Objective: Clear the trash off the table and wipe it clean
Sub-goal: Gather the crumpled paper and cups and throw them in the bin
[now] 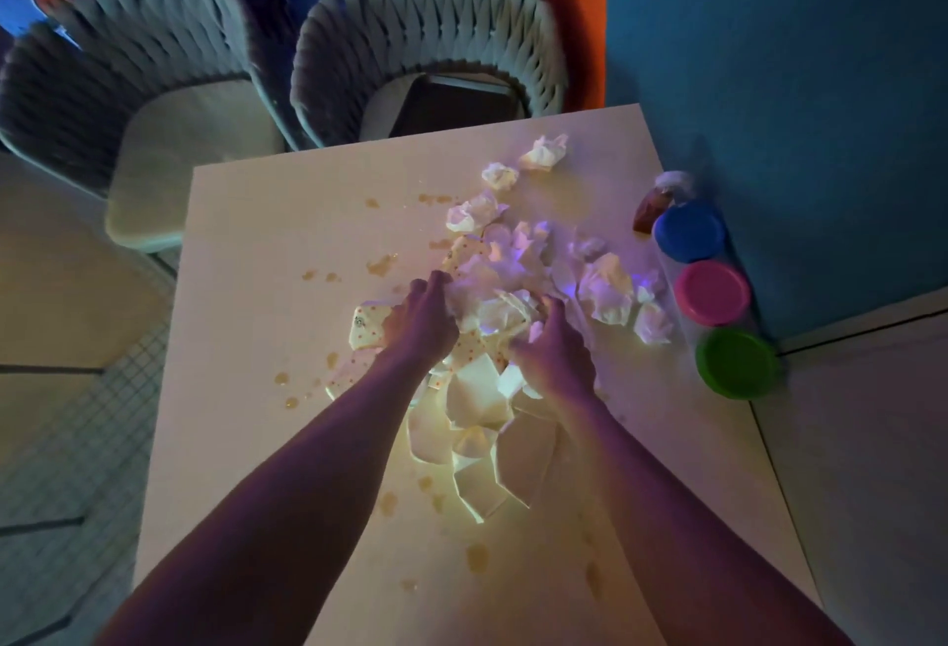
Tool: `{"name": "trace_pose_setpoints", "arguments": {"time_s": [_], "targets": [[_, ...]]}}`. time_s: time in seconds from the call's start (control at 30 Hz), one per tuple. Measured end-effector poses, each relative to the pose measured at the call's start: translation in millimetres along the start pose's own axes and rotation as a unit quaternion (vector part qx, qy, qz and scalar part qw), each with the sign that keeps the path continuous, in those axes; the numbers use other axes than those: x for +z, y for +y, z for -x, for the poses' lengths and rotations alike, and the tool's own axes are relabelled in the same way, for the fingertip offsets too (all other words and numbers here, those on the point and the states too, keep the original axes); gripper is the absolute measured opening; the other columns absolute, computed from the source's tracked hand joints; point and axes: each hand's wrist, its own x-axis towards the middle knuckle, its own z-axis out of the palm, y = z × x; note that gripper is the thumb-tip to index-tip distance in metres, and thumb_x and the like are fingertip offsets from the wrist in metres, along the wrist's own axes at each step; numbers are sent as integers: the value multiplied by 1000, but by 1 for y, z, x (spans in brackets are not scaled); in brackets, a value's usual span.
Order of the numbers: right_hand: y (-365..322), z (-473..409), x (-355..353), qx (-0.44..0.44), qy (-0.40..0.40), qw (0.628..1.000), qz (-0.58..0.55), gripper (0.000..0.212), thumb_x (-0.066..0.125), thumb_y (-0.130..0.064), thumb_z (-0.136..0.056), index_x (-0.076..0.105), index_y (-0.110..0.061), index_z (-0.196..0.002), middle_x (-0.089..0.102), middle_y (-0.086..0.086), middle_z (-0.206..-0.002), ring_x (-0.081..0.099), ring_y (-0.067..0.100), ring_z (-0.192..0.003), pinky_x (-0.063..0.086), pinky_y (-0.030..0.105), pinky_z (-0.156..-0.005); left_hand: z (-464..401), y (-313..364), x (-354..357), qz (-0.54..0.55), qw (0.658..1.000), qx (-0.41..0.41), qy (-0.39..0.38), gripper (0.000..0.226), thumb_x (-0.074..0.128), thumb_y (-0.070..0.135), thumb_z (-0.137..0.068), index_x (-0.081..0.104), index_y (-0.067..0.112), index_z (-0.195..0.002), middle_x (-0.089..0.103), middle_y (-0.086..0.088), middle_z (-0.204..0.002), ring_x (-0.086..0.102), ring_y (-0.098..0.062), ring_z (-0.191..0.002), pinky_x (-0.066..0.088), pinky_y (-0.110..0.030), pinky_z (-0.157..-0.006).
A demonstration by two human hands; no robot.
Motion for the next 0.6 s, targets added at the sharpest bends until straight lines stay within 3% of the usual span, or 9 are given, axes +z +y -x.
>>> {"name": "trace_pose_setpoints", "arguments": {"time_s": [0.23, 0.33, 0.5, 0.6], "targets": [[4, -7, 7, 21, 18, 999, 26, 40, 62, -35, -80, 55, -27, -119, 67, 6, -110, 63, 32, -100, 43, 33, -74, -2, -14, -3, 17, 999, -5, 28, 37, 55, 16, -92, 53, 20, -129, 58, -10, -122, 62, -39, -104, 48, -43, -74], [5, -5, 6, 6, 21, 1000, 13, 32, 62, -36, -80, 58, -24, -110, 68, 4, -101, 62, 31, -91, 41, 31, -70, 1, -20, -7, 44, 999, -5, 33, 41, 55, 16, -89, 55, 23, -129, 62, -8, -123, 63, -38, -104, 52, -44, -78], [8, 0, 2, -28, 24, 999, -36, 14, 61, -31, -82, 55, -19, -87, 64, 3, -86, 56, 30, -80, 41, 33, -65, 0, -25, -5, 32, 999, 3, -12, 56, 61, 35, -96, 41, 29, -148, 57, -8, -137, 59, -37, -119, 51, -46, -90], [9, 4, -4, -42, 41, 995, -76, 25, 62, -28, -81, 43, -19, -68, 55, 2, -73, 52, 27, -72, 42, 35, -63, -6, -25, 0, -8, 999, -10, -41, 61, 62, 46, -95, 41, 27, -149, 53, -10, -138, 58, -39, -120, 49, -45, -89]]}}
